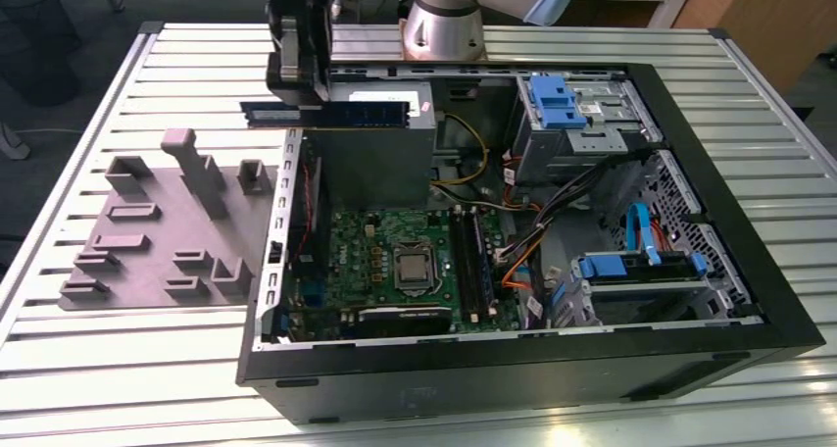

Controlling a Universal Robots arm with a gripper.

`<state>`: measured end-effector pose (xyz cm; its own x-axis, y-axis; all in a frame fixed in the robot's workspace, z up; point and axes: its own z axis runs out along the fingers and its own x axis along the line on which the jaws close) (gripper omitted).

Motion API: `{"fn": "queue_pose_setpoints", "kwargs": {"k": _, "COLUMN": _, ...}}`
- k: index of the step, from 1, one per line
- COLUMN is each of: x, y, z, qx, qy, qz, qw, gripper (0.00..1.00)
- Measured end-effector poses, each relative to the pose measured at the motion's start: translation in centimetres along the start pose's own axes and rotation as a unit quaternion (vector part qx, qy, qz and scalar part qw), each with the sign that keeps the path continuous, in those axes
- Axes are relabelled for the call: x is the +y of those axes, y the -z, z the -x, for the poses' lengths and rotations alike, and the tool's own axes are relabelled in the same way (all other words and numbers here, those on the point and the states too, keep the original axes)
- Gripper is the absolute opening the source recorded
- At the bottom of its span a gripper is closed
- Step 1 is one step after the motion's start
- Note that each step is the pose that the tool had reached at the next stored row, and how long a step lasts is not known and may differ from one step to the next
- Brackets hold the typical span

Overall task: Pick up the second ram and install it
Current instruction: 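Pick up the second ram and move it above second insertion slot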

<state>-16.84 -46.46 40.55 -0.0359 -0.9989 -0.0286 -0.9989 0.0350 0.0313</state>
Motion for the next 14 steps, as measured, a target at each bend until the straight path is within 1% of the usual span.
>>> {"fn": "queue_pose_setpoints", "kwargs": {"k": 12, "x": -2.24, "y": 0.07, "z": 0.08, "qx": 0.0000, "qy": 0.000, "qz": 0.0000, "qw": 1.0000, "gripper": 0.14}}
{"fn": "queue_pose_setpoints", "kwargs": {"k": 14, "x": -2.72, "y": 0.09, "z": 0.10, "qx": 0.0000, "qy": 0.000, "qz": 0.0000, "qw": 1.0000, "gripper": 0.14}}
